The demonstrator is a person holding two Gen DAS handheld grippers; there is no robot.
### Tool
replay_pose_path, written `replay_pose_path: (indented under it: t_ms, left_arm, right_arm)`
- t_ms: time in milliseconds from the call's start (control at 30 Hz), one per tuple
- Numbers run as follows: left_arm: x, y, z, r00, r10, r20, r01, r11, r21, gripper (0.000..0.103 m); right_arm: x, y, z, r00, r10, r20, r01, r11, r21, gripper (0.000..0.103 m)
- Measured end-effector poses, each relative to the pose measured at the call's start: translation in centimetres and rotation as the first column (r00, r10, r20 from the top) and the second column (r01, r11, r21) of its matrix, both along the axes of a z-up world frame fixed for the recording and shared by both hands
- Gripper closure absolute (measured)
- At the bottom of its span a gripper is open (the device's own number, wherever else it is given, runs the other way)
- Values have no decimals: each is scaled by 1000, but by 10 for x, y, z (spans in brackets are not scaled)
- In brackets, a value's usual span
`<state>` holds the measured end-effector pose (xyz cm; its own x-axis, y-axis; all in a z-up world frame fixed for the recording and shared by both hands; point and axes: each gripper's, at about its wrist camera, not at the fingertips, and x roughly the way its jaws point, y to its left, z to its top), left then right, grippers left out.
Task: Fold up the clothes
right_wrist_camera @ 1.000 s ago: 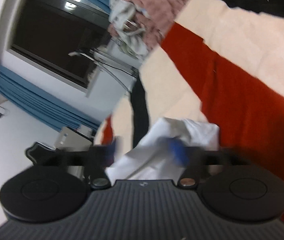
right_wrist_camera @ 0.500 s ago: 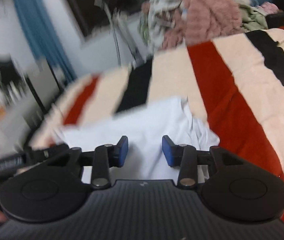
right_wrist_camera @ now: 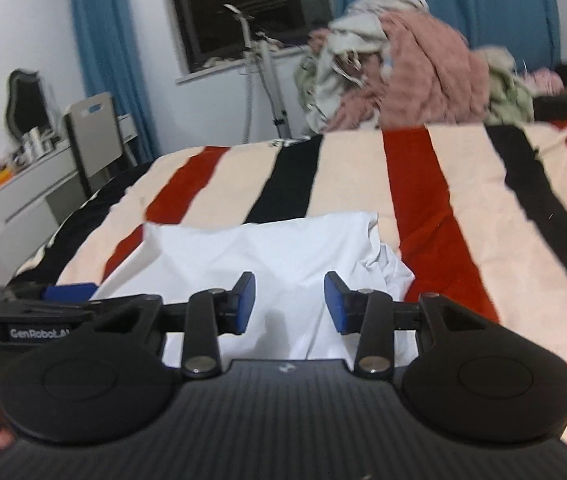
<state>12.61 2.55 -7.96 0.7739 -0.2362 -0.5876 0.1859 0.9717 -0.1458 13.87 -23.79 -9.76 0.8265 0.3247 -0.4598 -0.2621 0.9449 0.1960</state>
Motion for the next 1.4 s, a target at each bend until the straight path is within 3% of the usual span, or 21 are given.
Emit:
replay_pose_path:
  t_ms: [167,233,300,433,533,700,733,800,833,867,900,933,1100,1133,1200,1400]
  left_arm:
    - [-18,-5,-16,998,24,-55,-21,999,49,9]
    - [-23,-2,-14,997,37,-61,-35,999,35,11]
    - [-32,4,-8,997,54,-56,-54,999,4,13]
    - [-55,29,6,998,17,-68,-31,980,-198,10]
    - [-62,45,3,993,-20,-116,-26,925,-380,7]
    - [-36,52,-34,953,-19,-303,-140,858,-495,8]
    - [-31,55,-41,946,5,-324,-177,846,-503,9]
    - [-26,66,-50,937,30,-347,-238,783,-574,10]
    - [-24,72,-54,933,41,-358,-267,746,-610,10]
    - [-22,78,-58,928,50,-370,-295,707,-643,10]
    - [-22,82,-60,927,55,-371,-307,679,-667,10]
    - [-22,84,-62,926,68,-372,-319,669,-672,12]
    - [-21,93,-69,912,141,-384,-383,625,-680,56]
    - [-21,94,-68,916,147,-373,-378,626,-682,60]
    - [-23,93,-64,925,155,-347,-363,631,-686,79]
    - [-27,91,-51,945,176,-276,-322,644,-693,84]
  right_arm:
    - [-13,10,-25,993,-1,-114,-4,999,-48,63]
    - [-11,16,-41,987,1,-159,-14,997,-81,63]
    - [-12,16,-45,987,6,-158,-19,997,-80,63]
    - [-12,11,-45,986,-3,-168,-6,999,-50,63]
    - [-13,9,-44,984,-13,-175,8,999,-32,63]
    - [-16,10,-39,984,-40,-176,35,999,-27,62]
    - [-18,10,-37,984,-44,-175,43,999,-15,57]
    - [-23,7,-31,984,-53,-173,57,998,19,36]
    - [-27,6,-27,985,-60,-162,67,997,37,17]
    - [-33,6,-22,987,-69,-146,78,995,57,10]
    - [-40,7,-18,990,-72,-125,81,994,72,9]
    - [-45,10,-15,992,-68,-109,76,994,78,9]
    - [-60,26,-13,995,-38,-87,43,997,59,9]
    - [-61,30,-13,996,-28,-89,33,998,57,9]
    - [-62,35,-14,995,-12,-96,19,998,66,9]
    - [-64,44,-18,996,10,-84,-8,1000,25,9]
